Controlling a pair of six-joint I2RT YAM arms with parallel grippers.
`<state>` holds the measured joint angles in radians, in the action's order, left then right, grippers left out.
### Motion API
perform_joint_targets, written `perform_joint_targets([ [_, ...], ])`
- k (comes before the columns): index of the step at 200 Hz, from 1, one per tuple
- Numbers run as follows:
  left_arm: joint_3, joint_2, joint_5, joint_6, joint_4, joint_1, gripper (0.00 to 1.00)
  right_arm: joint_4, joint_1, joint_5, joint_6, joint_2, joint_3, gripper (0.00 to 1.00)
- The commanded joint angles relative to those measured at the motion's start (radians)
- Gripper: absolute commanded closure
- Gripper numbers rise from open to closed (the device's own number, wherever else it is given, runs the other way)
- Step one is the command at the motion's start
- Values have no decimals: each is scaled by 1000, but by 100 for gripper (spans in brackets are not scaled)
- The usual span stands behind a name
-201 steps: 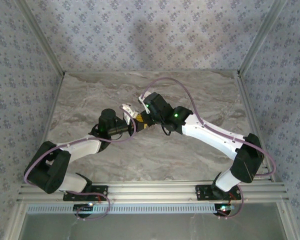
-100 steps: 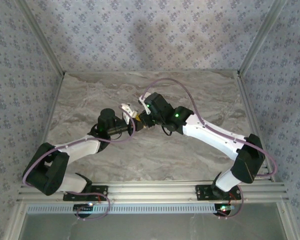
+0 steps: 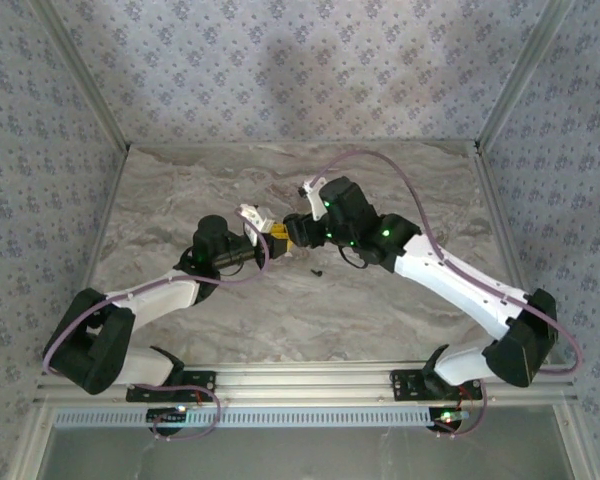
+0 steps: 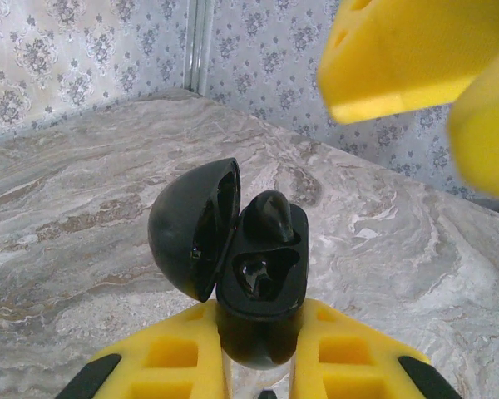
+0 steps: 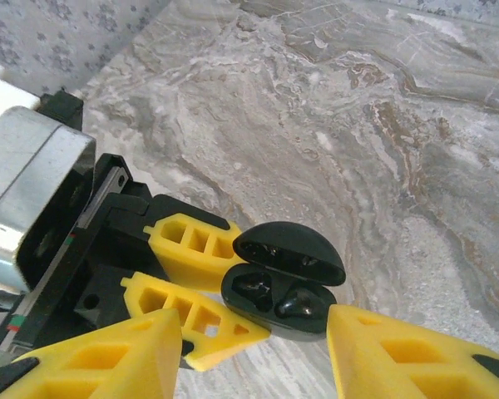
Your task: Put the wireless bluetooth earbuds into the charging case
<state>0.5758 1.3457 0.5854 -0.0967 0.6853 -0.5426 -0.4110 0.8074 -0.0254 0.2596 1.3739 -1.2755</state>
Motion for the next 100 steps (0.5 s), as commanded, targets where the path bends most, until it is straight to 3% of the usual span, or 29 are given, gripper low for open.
perform_joint_targets([
  [1,18,-29,-11,36,-6,6,86,-22,-37,-81,78,-29,21,49],
  [56,-63,-83,-81,-29,-40,45,86,-340,-129,-144,219,60,-6,50],
  [100,-131,-184,-145,-59,-121,68,86,-453,-140,-196,261,244,-39,52],
])
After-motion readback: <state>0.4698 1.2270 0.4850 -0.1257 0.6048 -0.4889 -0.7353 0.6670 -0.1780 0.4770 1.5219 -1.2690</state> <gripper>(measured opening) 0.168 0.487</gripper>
